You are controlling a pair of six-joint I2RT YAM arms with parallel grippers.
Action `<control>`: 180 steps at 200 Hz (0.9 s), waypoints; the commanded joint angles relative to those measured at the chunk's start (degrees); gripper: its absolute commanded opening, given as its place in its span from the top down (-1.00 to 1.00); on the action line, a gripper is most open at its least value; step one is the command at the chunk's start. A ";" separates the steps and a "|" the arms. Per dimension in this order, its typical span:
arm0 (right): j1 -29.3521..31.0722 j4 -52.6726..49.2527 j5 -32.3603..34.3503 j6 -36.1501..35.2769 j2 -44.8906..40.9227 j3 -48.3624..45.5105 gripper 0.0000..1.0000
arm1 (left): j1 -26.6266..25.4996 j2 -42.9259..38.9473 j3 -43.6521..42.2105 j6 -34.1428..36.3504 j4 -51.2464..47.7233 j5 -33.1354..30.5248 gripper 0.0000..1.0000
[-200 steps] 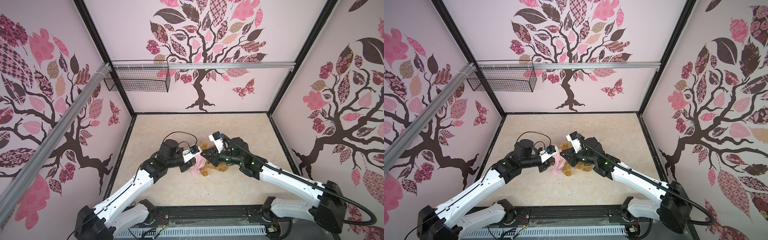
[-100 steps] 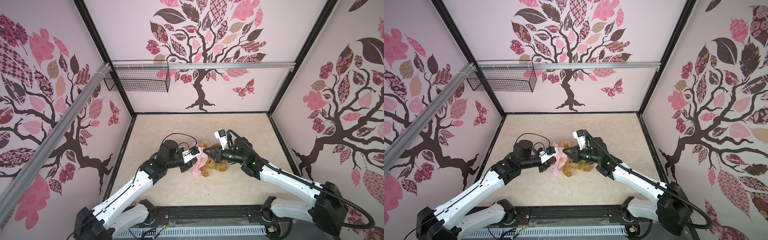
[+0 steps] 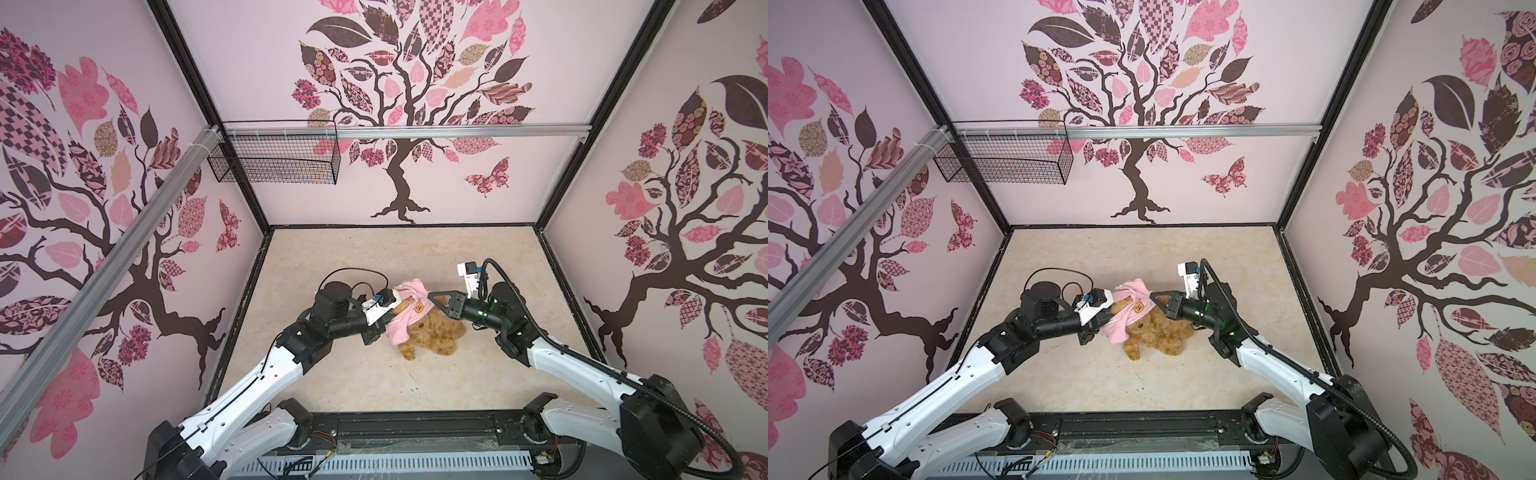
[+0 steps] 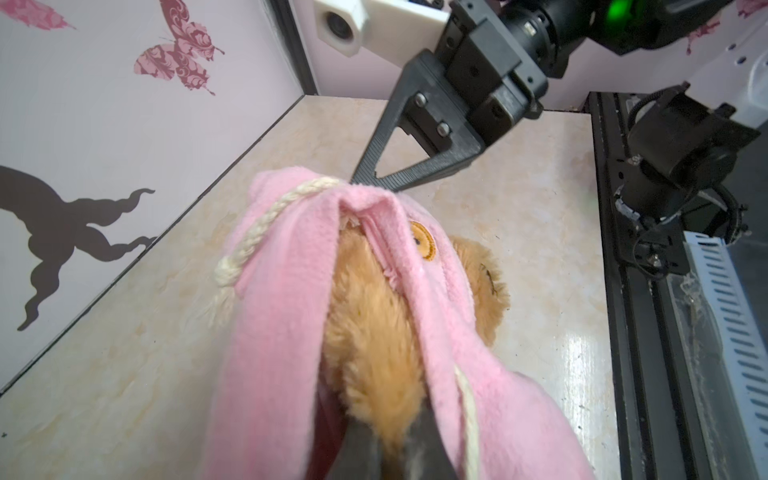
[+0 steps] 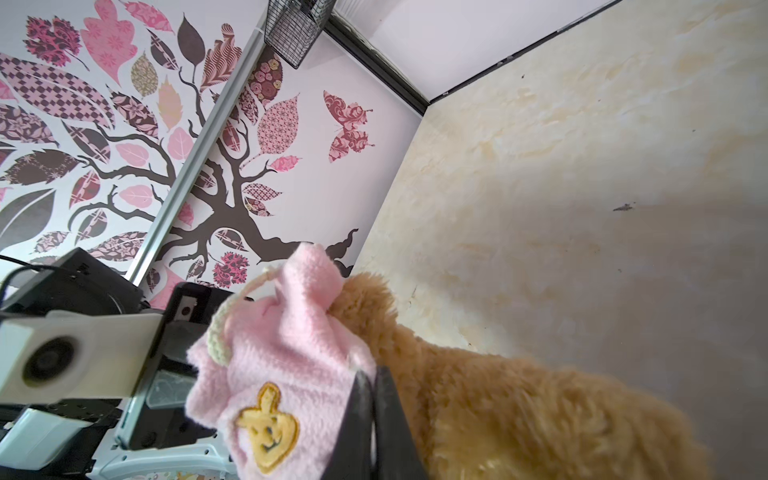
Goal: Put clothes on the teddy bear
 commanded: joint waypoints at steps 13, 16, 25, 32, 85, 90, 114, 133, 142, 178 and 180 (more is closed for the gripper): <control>-2.74 -5.14 5.09 -6.68 2.92 -3.44 0.99 | 0.96 -1.75 -2.58 -20.33 10.60 -7.77 1.00; -2.76 -5.63 5.28 -7.15 3.15 -3.56 0.99 | 0.96 -1.85 -2.85 -21.83 11.17 -8.83 1.00; -2.80 -6.73 6.68 -8.67 3.62 -4.04 0.97 | 0.96 -2.19 -4.04 -25.30 12.47 -11.74 1.00; -2.83 -7.32 8.13 -9.47 3.78 -4.32 0.96 | 0.90 -2.29 -4.81 -26.83 13.03 -12.20 1.00; 0.65 -0.31 2.71 -10.25 6.88 0.62 0.59 | 0.61 1.59 -9.72 -34.27 11.74 -5.56 1.00; 1.34 -1.64 3.31 -11.47 6.80 1.13 0.54 | 0.61 1.51 -10.25 -34.77 11.83 -5.82 1.00; 4.54 -6.51 7.98 -15.41 5.45 0.97 0.28 | 0.61 1.06 -12.54 -37.88 13.33 -5.97 1.00; 5.38 -3.30 7.78 -13.25 5.91 -2.03 0.24 | 0.61 1.38 -13.89 -40.30 14.75 -5.56 1.00; 5.98 -1.67 8.06 -12.37 6.95 -3.17 0.23 | 0.70 1.55 -14.54 -41.18 15.80 -5.03 1.00; 6.10 0.90 10.89 -12.92 12.87 -4.86 0.25 | 1.91 2.37 -16.46 -46.51 20.17 -1.36 0.97; 6.06 0.85 10.98 -13.09 13.21 -4.86 0.25 | 2.01 2.44 -16.66 -47.01 20.49 -1.08 0.96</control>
